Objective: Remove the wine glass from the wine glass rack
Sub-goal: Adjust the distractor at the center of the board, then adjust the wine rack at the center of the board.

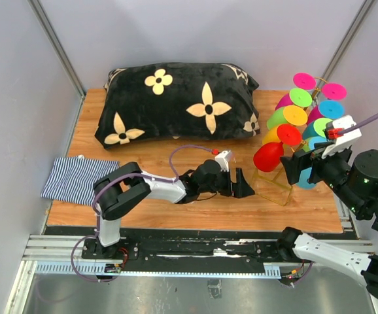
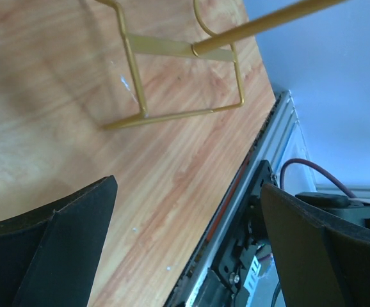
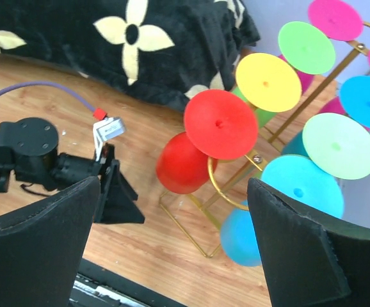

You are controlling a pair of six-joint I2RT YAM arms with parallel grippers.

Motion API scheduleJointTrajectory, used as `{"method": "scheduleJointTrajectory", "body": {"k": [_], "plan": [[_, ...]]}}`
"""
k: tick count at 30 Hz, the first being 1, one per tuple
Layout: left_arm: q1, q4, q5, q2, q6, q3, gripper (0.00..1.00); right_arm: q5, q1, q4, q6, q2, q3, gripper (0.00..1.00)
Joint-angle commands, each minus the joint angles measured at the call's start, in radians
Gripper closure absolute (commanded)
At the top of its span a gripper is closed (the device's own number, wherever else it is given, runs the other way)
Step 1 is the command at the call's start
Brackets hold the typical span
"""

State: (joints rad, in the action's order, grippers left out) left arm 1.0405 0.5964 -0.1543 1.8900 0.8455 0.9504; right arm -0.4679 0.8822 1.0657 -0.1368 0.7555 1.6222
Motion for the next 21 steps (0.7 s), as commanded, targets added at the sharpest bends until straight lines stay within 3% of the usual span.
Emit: {"method": "scheduleJointTrajectory", "body": {"k": [1, 10, 21], "plan": [[0.038, 0.057, 0.007, 0.053, 0.051, 0.031, 0.0, -0.125, -0.006, -0.016, 0.041, 0.0, 0.013, 0.02], [0.099, 0.131, -0.055, 0.26, 0.122, 0.232, 0.01, -0.193, -0.007, -0.018, 0.041, -0.007, 0.007, 0.02], [0.092, -0.043, 0.065, 0.43, 0.066, 0.481, 0.0, -0.241, -0.008, -0.016, 0.027, -0.045, -0.047, 0.02]]}}
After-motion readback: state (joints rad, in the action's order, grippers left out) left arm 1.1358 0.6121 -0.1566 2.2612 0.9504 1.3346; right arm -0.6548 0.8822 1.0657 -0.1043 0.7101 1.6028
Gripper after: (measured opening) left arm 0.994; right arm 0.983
